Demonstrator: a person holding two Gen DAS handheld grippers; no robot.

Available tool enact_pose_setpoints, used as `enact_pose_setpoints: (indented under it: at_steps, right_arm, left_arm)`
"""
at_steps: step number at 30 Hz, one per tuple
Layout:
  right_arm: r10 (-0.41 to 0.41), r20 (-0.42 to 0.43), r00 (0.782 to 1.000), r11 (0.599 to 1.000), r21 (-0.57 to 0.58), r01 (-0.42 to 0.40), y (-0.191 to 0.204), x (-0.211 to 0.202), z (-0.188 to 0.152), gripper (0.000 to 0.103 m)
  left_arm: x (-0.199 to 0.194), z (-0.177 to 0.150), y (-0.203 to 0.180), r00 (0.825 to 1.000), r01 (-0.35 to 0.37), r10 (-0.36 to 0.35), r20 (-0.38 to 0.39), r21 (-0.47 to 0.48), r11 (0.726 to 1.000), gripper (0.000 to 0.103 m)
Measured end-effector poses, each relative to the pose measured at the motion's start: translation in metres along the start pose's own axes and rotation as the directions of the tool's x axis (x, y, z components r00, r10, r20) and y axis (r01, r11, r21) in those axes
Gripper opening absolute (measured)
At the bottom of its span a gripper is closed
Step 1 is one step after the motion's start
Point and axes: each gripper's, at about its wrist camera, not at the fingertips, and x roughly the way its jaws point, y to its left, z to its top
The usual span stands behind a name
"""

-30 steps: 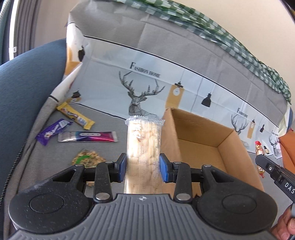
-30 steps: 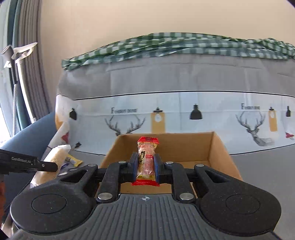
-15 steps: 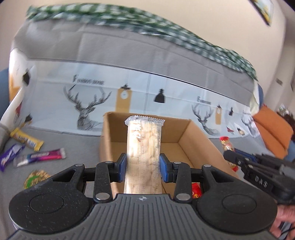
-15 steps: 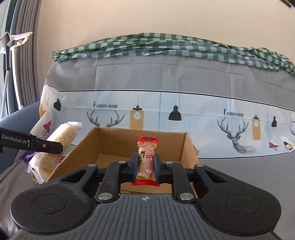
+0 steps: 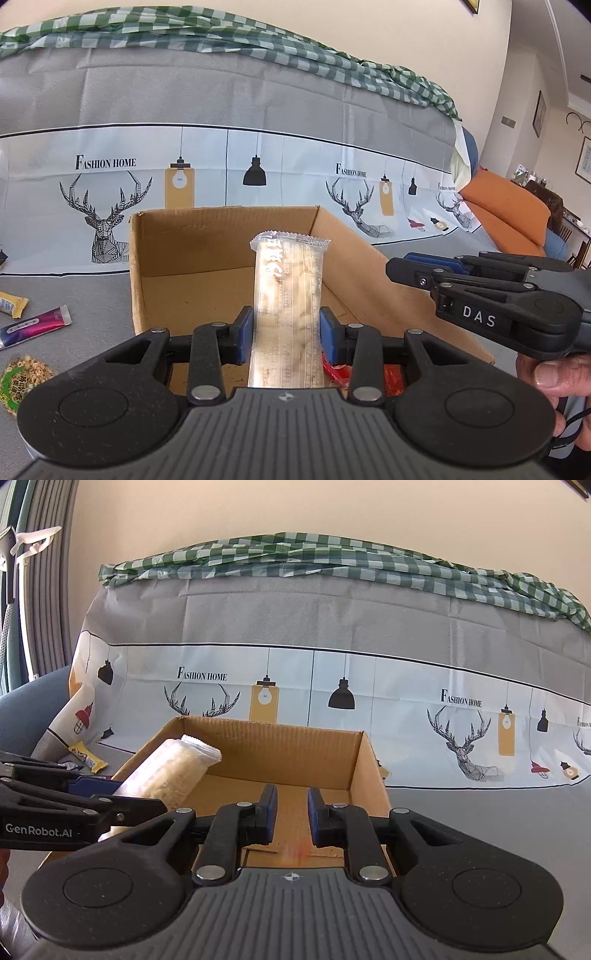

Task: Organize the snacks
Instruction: 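Open both grippers to drop the snacks into the box, then move both tools back to the remaining snacks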

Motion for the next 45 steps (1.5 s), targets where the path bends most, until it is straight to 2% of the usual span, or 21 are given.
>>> enact_pose_setpoints:
  at_steps: [4, 7, 9, 11, 13, 16, 19, 22, 27, 30, 33, 35, 37, 38, 40, 43, 45]
  right_arm:
    - [0.002, -0.006, 1.000, 1.000, -0.006, -0.002, 0.003, 0.004, 0.001, 0.018]
    - [-0.003, -0.002, 1.000, 1.000, -0.004, 0.003, 0.006, 0.006, 0.003, 0.020]
    - [-0.007, -0.009, 1.000, 1.000, 0.000, 0.007, 0.008, 0.008, 0.004, 0.031]
    - [-0.012, -0.010, 1.000, 1.000, 0.008, 0.012, 0.011, 0.010, 0.005, 0.047]
    - [-0.015, -0.007, 1.000, 1.000, 0.007, 0.015, 0.015, 0.011, 0.006, 0.049]
    - [-0.017, -0.012, 1.000, 1.000, 0.001, 0.017, 0.024, 0.012, 0.006, 0.060]
    - [-0.015, -0.010, 1.000, 1.000, 0.001, 0.015, 0.034, 0.013, 0.007, 0.063]
    - [-0.008, -0.015, 1.000, 1.000, 0.016, 0.008, 0.047, 0.015, 0.009, 0.067]
    - [0.032, -0.022, 0.999, 0.998, 0.058, -0.031, 0.076, 0.017, 0.012, 0.068]
    - [0.067, -0.020, 0.998, 0.995, 0.073, -0.066, 0.098, 0.019, 0.012, 0.067]
    - [0.120, -0.002, 0.993, 0.991, 0.053, -0.119, 0.124, 0.018, 0.013, 0.058]
    - [0.160, 0.009, 0.987, 0.986, 0.035, -0.160, 0.141, 0.018, 0.015, 0.044]
    - [0.204, 0.017, 0.979, 0.978, 0.027, -0.205, 0.156, 0.019, 0.016, 0.036]
    - [0.227, 0.019, 0.974, 0.973, 0.023, -0.228, 0.164, 0.019, 0.017, 0.033]
    - [0.263, 0.016, 0.965, 0.965, 0.008, -0.263, 0.177, 0.021, 0.016, 0.032]
    - [0.308, 0.008, 0.951, 0.951, -0.011, -0.308, 0.198, 0.025, 0.016, 0.032]
    - [0.339, -0.004, 0.941, 0.941, -0.024, -0.339, 0.212, 0.029, 0.016, 0.032]
  left_arm:
    - [0.001, 0.003, 0.005, 1.000, 0.022, -0.022, -0.007, -0.011, 1.000, 0.041]
    - [0.002, 0.004, 0.009, 0.999, 0.030, -0.031, -0.018, -0.023, 0.999, 0.048]
    - [0.000, 0.004, 0.010, 1.000, 0.028, -0.028, -0.014, -0.021, 0.999, 0.050]
    - [-0.003, 0.005, 0.012, 1.000, 0.019, -0.020, -0.008, -0.019, 1.000, 0.050]
    - [-0.006, 0.006, 0.017, 1.000, 0.011, -0.011, 0.000, -0.024, 1.000, 0.050]
    - [-0.014, 0.006, 0.025, 1.000, -0.005, 0.006, 0.013, -0.042, 0.999, 0.050]
    - [-0.025, 0.005, 0.037, 0.999, -0.029, 0.031, 0.019, -0.066, 0.997, 0.048]
    - [-0.038, 0.003, 0.050, 0.998, -0.055, 0.057, 0.023, -0.084, 0.995, 0.038]
    - [-0.063, 0.000, 0.076, 0.994, -0.109, 0.111, 0.013, -0.104, 0.989, 0.018]
    - [-0.071, -0.001, 0.097, 0.994, -0.113, 0.111, -0.022, -0.109, 0.988, 0.013]
    - [-0.075, 0.000, 0.119, 0.983, -0.177, 0.174, -0.060, -0.057, 0.983, 0.013]
    - [-0.080, -0.002, 0.141, 0.973, -0.226, 0.223, -0.059, -0.061, 0.972, 0.013]
    - [-0.085, -0.009, 0.165, 0.962, -0.273, 0.268, -0.061, -0.108, 0.956, 0.013]
    - [-0.087, -0.014, 0.177, 0.951, -0.306, 0.297, -0.086, -0.131, 0.943, 0.013]
    - [-0.096, -0.017, 0.203, 0.920, -0.390, 0.373, -0.118, -0.199, 0.899, 0.013]
    - [-0.113, -0.019, 0.236, 0.906, -0.423, 0.406, -0.124, -0.338, 0.841, 0.013]
    - [-0.115, -0.021, 0.249, 0.889, -0.457, 0.431, -0.157, -0.377, 0.805, 0.013]
